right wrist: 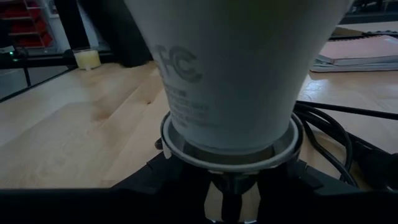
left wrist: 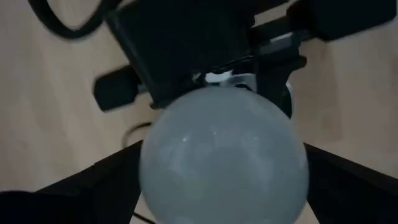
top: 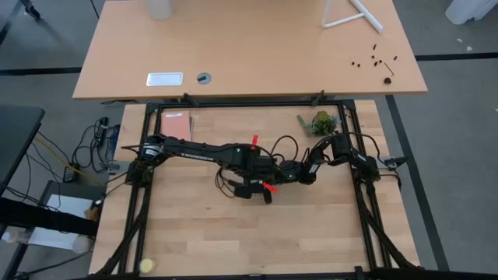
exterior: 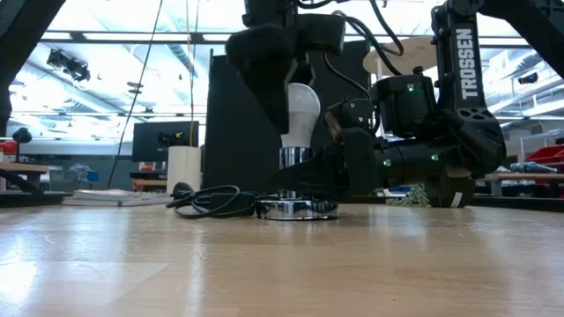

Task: Screw lightbulb
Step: Remove the white lightbulb from the silver lamp

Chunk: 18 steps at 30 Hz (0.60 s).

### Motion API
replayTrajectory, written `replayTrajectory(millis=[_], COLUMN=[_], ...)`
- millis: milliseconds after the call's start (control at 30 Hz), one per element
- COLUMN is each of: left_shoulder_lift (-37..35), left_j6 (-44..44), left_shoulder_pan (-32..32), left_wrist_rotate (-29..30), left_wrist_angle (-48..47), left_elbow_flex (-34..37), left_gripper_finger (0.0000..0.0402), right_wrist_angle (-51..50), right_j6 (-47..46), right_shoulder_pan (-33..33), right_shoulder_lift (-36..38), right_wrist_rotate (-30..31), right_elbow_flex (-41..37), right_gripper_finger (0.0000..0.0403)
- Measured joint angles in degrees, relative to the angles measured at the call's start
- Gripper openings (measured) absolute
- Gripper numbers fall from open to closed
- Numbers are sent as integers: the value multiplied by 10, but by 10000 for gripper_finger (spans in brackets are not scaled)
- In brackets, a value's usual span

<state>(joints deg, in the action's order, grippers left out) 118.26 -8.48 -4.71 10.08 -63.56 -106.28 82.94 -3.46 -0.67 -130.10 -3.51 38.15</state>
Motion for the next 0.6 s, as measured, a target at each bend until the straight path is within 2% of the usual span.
replayTrajectory(millis=[367,600], left_shoulder_lift=[0,0], left_j6=[-293,-405], left_shoulder_pan=[0,1], left_wrist_rotate=[18,18], left_wrist_angle=[-3,-6], left_elbow_flex=[0,0], left_gripper_finger=[387,386], right_wrist_angle=[0,0], right_j6=[2,3], right_shoulder_pan=[0,0], right_shoulder_lift=[0,0], right_wrist_rotate=[-1,-1], right_elbow_flex=[0,0], right_gripper_finger=[182,182])
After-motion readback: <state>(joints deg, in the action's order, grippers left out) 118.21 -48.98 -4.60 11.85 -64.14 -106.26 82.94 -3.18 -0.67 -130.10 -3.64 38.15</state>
